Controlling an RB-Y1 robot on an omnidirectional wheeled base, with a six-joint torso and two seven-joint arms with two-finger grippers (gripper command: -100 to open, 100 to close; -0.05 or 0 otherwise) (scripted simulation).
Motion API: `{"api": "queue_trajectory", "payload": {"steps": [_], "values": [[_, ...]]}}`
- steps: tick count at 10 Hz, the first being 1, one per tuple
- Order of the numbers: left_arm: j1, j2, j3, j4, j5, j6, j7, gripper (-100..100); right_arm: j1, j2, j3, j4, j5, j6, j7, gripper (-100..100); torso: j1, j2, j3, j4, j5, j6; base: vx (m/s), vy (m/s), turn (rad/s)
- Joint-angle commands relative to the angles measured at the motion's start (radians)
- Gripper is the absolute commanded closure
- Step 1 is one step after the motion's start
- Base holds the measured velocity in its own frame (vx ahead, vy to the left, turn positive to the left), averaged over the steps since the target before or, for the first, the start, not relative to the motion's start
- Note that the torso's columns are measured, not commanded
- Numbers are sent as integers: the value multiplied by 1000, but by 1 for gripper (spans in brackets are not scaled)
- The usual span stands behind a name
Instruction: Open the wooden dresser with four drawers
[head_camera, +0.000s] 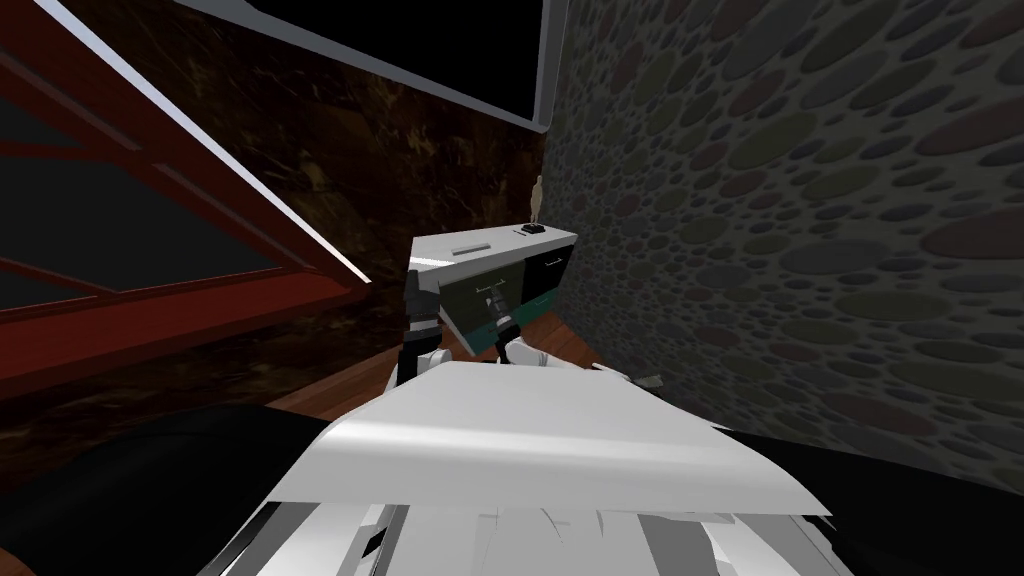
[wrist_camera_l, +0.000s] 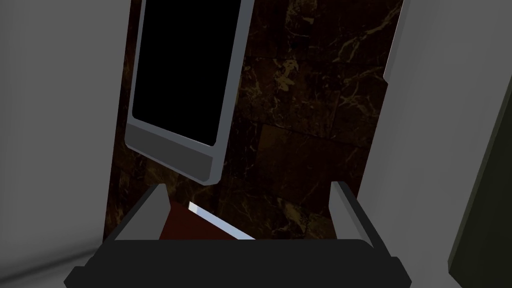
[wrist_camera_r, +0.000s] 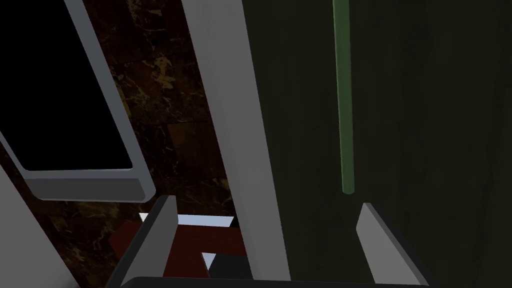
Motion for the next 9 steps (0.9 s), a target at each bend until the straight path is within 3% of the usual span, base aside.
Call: {"api": "queue_trajectory", "payload": {"steps": [1,9], "values": [[0,0,0,0,0,0,0,0,-14,-31,6,14,18,-15,43,-100,-1,0,0,0,0,0,46,97,-21],[0,0,0,0,0,0,0,0,-52,-125,25,52,71,-59,178,-100,-3,0,0,0,-1,0,30,84,-26]]}}
